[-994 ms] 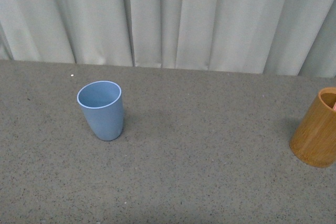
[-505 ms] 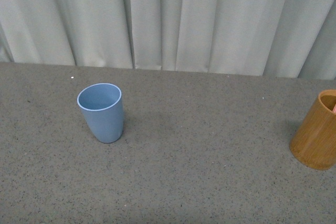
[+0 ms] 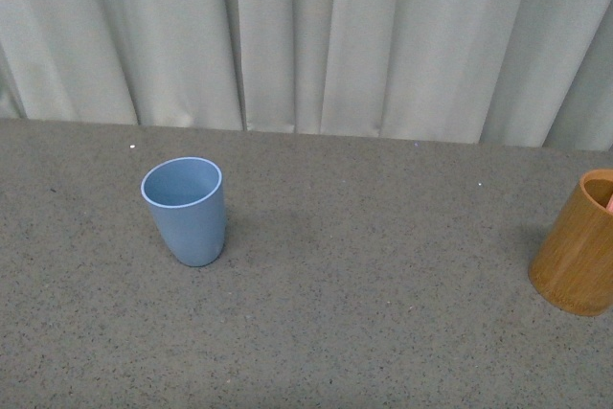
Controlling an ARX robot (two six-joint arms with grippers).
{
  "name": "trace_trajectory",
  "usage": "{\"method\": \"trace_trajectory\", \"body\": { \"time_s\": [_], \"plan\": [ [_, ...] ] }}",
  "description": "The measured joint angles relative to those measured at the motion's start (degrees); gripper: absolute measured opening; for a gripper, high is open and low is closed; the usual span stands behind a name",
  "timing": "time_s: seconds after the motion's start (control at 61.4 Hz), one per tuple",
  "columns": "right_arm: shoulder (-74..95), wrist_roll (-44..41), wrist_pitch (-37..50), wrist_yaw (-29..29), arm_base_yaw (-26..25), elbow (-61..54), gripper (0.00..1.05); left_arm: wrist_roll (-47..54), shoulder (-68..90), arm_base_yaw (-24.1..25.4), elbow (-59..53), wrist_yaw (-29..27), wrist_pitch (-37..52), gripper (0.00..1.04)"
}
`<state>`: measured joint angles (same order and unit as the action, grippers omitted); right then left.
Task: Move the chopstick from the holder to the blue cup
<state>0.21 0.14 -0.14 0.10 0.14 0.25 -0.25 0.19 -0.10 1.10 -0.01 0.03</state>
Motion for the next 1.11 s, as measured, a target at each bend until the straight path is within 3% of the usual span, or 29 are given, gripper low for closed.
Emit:
{"method": "trace_trajectory", "body": {
  "time_s": [0.766, 0.847, 0.912, 0.994, 1.108],
  "plan": [
    [0.0, 0.0, 0.0, 0.0, 0.0, 0.0, 0.95, -0.2, 0.1, 0.1, 0.0, 0.6, -0.1, 0.98],
    [0.0, 0.0, 0.0, 0.0, 0.0, 0.0, 0.95, -7.2, 8.5, 8.3, 4.2, 22.9, -11.5, 0.98],
    [0.0, 0.0, 0.0, -0.2, 0.0, 0.0, 0.95, -12.9, 13.9, 12.5, 4.6, 36.9, -14.1, 0.98],
    [0.0, 0.0, 0.0, -0.1, 0.0, 0.0, 0.95, -17.2, 17.8, 12.3, 4.5, 42.2, -11.7, 0.98],
    [0.0, 0.0, 0.0, 0.0, 0.0, 0.0, 0.95, -21.5, 24.6, 12.0, 4.6, 39.9, -4.8, 0.98]
  ]
}}
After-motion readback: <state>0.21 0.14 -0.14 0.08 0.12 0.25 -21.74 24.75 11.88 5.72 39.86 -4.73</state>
